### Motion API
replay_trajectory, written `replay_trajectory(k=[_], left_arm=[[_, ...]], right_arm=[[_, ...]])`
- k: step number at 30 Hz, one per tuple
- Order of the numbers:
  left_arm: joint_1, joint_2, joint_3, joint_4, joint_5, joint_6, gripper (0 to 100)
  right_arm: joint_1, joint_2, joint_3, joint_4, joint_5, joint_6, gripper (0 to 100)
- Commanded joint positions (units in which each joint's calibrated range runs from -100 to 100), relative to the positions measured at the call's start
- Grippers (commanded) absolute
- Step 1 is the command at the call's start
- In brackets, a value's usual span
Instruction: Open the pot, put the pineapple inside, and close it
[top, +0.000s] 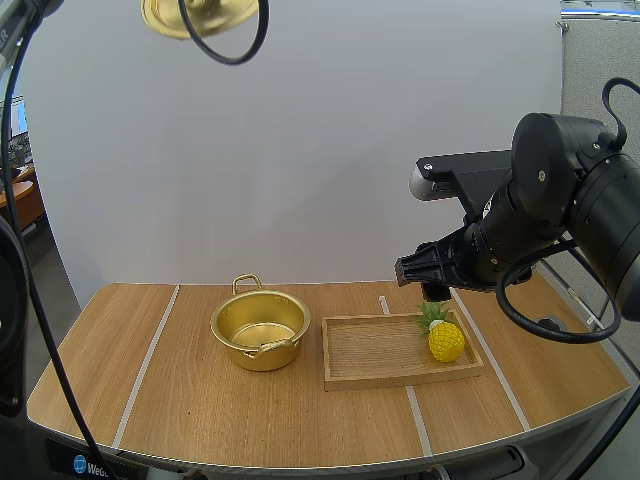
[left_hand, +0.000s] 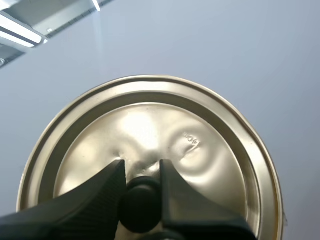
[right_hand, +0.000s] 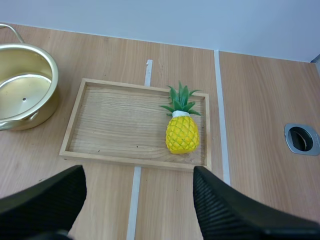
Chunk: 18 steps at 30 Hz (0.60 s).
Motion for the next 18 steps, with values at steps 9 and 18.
replay_trajectory(k=[9,18], left_arm=[[-0.1,-0.5,-1.78,0.65,-11.56,0.37,0],[-0.1,-0.5,-1.78,0.65,-11.56,0.37,0]], right_arm=[[-0.14,9.35,-0.39,-11.21,-8.64,7.64,100],[-2.56,21.57,-0.39,-11.21,-18.66,8.37,100]])
